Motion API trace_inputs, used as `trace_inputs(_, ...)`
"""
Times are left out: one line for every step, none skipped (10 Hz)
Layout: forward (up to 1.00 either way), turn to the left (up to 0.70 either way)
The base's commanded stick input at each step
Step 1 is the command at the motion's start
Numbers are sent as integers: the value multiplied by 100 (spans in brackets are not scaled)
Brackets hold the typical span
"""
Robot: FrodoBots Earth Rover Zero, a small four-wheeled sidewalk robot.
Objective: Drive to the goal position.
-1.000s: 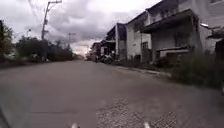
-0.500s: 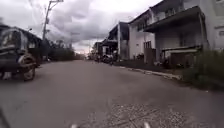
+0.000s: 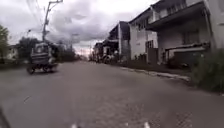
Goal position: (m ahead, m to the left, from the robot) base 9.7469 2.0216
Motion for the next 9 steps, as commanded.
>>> trace_inputs(70,0)
trace_inputs(70,0)
trace_inputs(70,0)
trace_inputs(70,0)
trace_inputs(70,0)
trace_inputs(70,0)
trace_inputs(70,0)
trace_inputs(70,0)
trace_inputs(70,0)
